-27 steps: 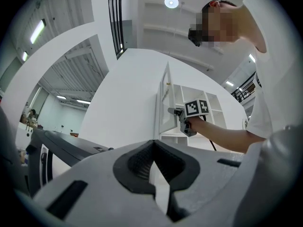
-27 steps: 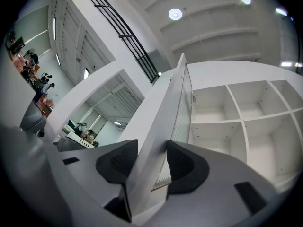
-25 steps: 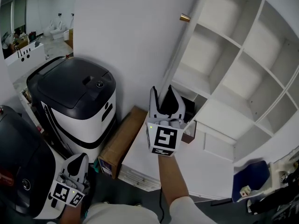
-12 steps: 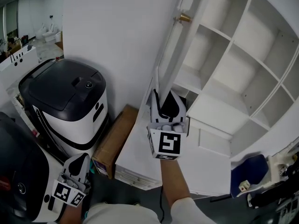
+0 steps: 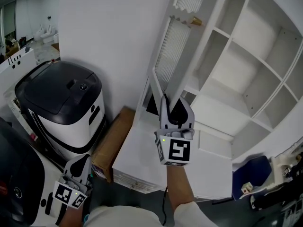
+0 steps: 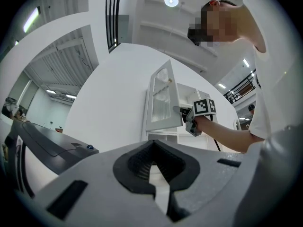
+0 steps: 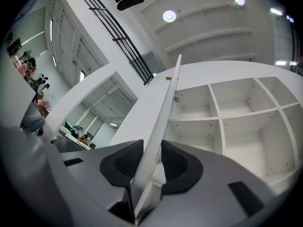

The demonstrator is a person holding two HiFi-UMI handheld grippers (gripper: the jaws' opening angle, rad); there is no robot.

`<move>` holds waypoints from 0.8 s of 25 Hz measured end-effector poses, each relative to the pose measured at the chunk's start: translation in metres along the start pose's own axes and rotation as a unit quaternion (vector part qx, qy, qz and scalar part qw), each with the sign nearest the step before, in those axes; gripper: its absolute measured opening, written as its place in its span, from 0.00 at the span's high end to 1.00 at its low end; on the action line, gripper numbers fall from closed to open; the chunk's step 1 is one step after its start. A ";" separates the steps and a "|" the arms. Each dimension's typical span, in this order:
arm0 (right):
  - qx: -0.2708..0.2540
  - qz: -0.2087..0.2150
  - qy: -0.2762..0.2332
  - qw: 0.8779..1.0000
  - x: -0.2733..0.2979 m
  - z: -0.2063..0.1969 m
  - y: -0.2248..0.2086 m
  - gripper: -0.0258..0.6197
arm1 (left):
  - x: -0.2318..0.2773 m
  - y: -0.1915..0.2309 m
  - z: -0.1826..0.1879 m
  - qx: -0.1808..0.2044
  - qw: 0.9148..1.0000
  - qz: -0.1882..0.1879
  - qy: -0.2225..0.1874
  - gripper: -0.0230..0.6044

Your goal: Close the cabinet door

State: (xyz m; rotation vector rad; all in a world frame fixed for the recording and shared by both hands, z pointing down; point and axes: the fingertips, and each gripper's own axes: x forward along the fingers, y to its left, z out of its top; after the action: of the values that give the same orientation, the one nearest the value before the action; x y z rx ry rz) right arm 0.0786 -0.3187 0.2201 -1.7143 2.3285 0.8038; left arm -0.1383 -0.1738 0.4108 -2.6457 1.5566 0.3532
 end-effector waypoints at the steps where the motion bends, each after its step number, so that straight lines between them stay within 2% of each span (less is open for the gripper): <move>1: 0.002 -0.003 0.000 1.000 -0.001 -0.002 -0.005 0.78 | 0.004 -0.002 -0.001 0.000 1.000 -0.002 0.001 0.96; 13: 0.007 -0.020 -0.001 1.000 -0.003 -0.020 -0.056 0.79 | 0.050 -0.024 -0.012 0.001 1.000 -0.029 0.011 0.96; 20: 0.018 -0.031 0.008 0.999 -0.001 -0.034 -0.080 0.79 | 0.065 -0.027 -0.018 0.000 0.999 -0.033 0.013 0.96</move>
State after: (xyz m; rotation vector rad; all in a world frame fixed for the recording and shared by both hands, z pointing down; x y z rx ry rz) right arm 0.1588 -0.3514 0.2223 -1.7735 2.2737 0.7371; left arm -0.0820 -0.2189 0.4120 -2.7047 1.4722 0.3170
